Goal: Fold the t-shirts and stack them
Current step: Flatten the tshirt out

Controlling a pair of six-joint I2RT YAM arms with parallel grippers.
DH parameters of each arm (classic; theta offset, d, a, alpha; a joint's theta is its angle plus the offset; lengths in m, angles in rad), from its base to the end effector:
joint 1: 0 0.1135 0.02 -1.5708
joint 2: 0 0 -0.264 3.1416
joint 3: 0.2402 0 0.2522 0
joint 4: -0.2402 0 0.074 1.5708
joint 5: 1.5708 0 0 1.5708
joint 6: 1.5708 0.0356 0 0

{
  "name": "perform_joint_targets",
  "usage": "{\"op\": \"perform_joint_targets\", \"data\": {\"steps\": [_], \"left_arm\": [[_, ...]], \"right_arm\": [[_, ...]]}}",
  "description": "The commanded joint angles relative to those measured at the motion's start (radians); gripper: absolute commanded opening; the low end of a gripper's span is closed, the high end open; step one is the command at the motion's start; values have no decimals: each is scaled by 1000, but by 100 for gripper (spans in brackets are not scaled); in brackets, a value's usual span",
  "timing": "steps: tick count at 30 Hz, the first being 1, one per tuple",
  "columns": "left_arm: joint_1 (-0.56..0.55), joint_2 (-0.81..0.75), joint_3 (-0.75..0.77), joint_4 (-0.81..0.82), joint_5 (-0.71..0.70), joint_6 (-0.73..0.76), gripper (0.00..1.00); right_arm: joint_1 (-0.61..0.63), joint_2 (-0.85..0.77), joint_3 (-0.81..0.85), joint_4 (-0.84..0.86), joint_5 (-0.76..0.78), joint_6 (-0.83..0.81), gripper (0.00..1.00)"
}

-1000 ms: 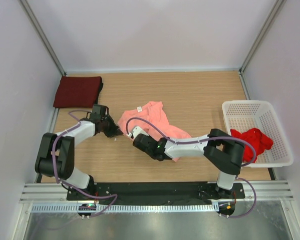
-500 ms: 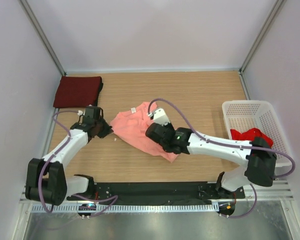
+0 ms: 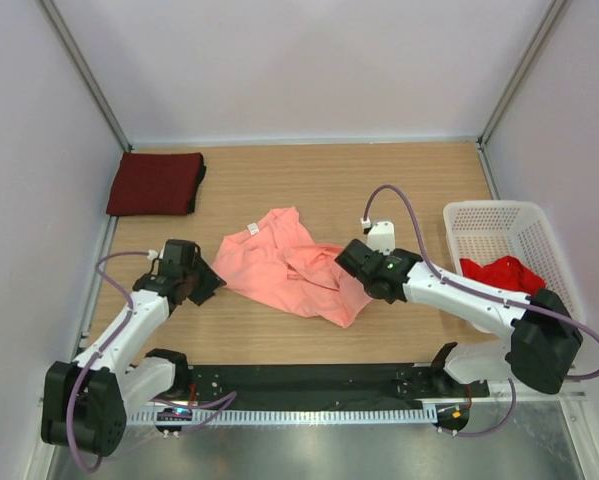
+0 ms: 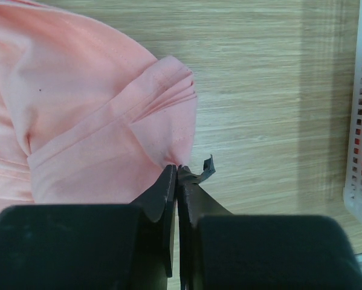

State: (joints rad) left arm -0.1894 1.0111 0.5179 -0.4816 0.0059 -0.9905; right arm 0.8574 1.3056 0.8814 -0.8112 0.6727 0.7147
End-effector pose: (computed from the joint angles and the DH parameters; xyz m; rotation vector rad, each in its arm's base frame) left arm 0.1822 -0.0351 0.1834 -1.0167 2.4070 -0.4529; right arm 0.1688 0.1611 0.2260 -0.0296 2.4247 -0.3081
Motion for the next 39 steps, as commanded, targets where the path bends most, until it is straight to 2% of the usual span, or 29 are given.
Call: {"op": "perform_joint_targets", "data": {"steps": [1,2,3,9,10,14,20,28,34,39], "left_arm": [[2,-23,54,-3,0,22,49],[2,-19,83,-5,2,32,50],[4,-13,97,-8,0,39,50],[4,64,181,9,19,111,54],[4,85,207,5,20,119,54],[4,173,229,8,8,135,56],[4,242,211,54,20,133,59],[4,256,157,57,-29,148,59],[4,262,142,61,-115,147,62],[5,291,165,87,-109,133,64]], "right_arm": [[-27,-40,14,9,-19,65,9],[-43,-43,19,7,-33,66,13],[-72,-49,21,17,-47,63,21],[-147,-77,66,105,-174,6,37],[-147,-68,79,125,-198,-47,42],[-149,24,116,350,-498,-276,53],[-147,187,205,530,-659,-558,57],[-133,365,336,570,-737,-799,61],[-121,497,488,442,-782,-880,63],[-100,540,507,392,-818,-903,63]]}}
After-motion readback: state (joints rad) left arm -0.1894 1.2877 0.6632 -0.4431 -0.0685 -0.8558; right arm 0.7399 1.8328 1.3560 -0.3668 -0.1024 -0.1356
